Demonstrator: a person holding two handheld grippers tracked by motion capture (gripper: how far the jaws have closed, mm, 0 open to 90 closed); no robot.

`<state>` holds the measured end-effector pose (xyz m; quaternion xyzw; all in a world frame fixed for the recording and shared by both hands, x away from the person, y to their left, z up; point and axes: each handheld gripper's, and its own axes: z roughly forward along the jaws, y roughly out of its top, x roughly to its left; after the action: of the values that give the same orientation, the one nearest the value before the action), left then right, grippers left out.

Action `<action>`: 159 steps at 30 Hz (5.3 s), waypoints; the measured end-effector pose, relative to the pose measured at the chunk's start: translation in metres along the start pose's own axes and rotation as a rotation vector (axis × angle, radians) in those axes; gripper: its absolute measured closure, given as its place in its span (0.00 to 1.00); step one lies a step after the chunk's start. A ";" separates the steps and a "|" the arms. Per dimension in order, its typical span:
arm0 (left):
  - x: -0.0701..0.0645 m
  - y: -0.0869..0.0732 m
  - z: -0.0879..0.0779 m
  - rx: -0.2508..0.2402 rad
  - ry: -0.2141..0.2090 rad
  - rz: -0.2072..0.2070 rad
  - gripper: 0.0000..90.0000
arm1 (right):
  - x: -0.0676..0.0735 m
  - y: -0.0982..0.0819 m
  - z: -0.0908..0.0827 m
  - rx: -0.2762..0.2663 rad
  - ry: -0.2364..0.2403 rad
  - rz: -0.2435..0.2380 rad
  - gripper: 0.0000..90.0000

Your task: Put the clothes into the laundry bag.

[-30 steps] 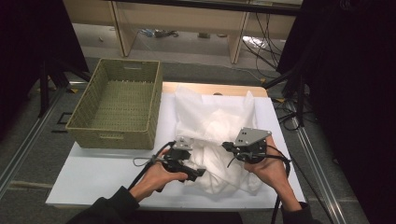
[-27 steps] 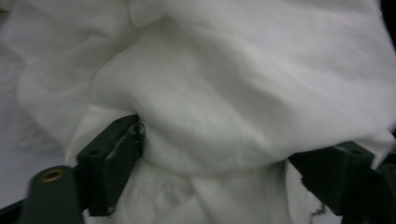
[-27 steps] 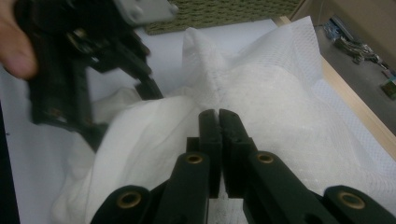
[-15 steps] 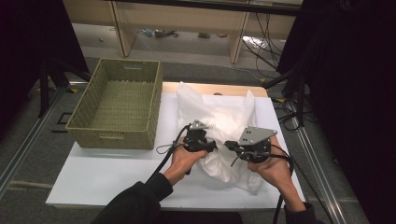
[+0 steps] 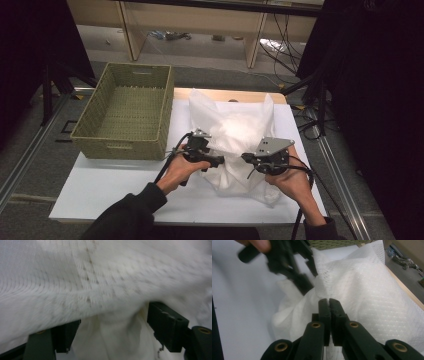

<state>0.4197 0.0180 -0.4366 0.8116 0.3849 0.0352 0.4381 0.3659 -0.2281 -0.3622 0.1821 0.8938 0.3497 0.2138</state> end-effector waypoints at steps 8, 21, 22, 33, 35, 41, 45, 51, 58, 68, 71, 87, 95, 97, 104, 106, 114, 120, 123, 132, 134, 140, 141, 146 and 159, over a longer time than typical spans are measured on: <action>-0.013 -0.039 0.000 0.098 -0.026 0.073 0.21 | 0.005 0.003 0.004 0.013 0.013 -0.008 1.00; -0.043 -0.008 0.043 -0.108 -0.050 0.052 0.91 | 0.007 0.006 -0.003 0.004 0.033 -0.008 1.00; -0.044 -0.002 0.042 -0.121 -0.049 0.040 0.91 | 0.007 0.010 -0.008 -0.006 0.033 -0.014 1.00; -0.023 0.005 0.046 -0.035 0.021 0.060 0.55 | 0.003 -0.001 0.004 0.035 0.038 0.004 1.00; -0.028 -0.004 0.035 0.006 0.035 0.081 0.41 | 0.002 -0.001 0.004 0.039 0.032 0.008 1.00; -0.043 -0.024 0.018 0.050 -0.060 0.026 0.21 | 0.004 -0.001 0.006 0.038 0.027 0.006 1.00; -0.054 -0.024 0.028 0.041 -0.070 -0.013 0.17 | 0.005 -0.001 0.011 0.055 0.043 0.004 1.00; -0.049 -0.013 0.058 0.044 -0.022 0.056 0.56 | 0.005 0.000 0.011 0.044 0.039 0.004 1.00; -0.038 -0.003 0.070 -0.101 0.048 0.018 0.91 | -0.002 -0.007 0.005 0.054 0.029 0.017 1.00; -0.017 0.022 0.095 -0.196 0.158 0.037 0.82 | -0.007 -0.012 0.004 0.066 0.005 0.040 1.00; -0.016 0.018 0.086 -0.167 0.084 0.006 0.59 | -0.009 -0.016 0.009 0.091 0.007 0.032 1.00; -0.004 -0.011 0.067 -0.067 0.031 -0.045 0.78 | -0.002 -0.012 0.017 0.085 0.023 0.024 1.00; -0.012 0.018 0.096 -0.239 0.039 0.039 0.94 | -0.001 -0.012 0.017 0.083 0.056 0.018 1.00; -0.007 0.016 0.102 -0.216 0.056 0.052 0.92 | -0.003 -0.012 0.014 0.082 0.053 0.033 1.00; -0.009 0.011 0.073 -0.074 0.045 0.115 0.63 | -0.004 -0.018 0.020 0.099 0.047 0.038 1.00; -0.007 0.006 0.055 -0.044 0.046 0.128 0.50 | -0.005 -0.018 0.020 0.093 0.045 0.042 1.00; 0.019 -0.016 0.011 -0.031 0.067 0.060 0.43 | -0.004 -0.015 0.018 0.082 0.039 0.040 0.99; 0.036 -0.028 0.013 0.010 0.122 -0.050 0.52 | -0.005 -0.016 0.019 0.084 0.044 0.046 0.99; 0.035 -0.024 0.028 0.010 0.126 -0.055 0.51 | -0.005 -0.015 0.019 0.084 0.042 0.048 0.99; 0.031 -0.017 0.052 0.055 0.248 0.074 0.61 | -0.006 -0.016 0.018 0.085 0.035 0.043 0.99; 0.033 -0.018 0.048 0.062 0.242 0.078 0.84 | -0.006 -0.016 0.018 0.078 0.041 0.030 0.99; 0.030 -0.028 0.028 0.045 0.162 0.067 0.98 | -0.007 -0.016 0.018 0.077 0.040 0.030 0.99; 0.029 -0.030 0.023 0.037 0.144 0.057 0.98 | -0.006 -0.016 0.017 0.079 0.042 0.055 0.99; 0.010 -0.045 0.004 -0.001 0.084 0.076 0.98 | -0.006 -0.016 0.018 0.088 0.033 0.040 0.99; 0.034 -0.034 0.011 0.009 0.131 -0.117 0.53 | 0.000 -0.014 0.024 0.104 0.058 0.035 0.99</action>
<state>0.4272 0.0439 -0.4781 0.7856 0.4599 0.0609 0.4094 0.3753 -0.2246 -0.3875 0.1981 0.9133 0.3117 0.1718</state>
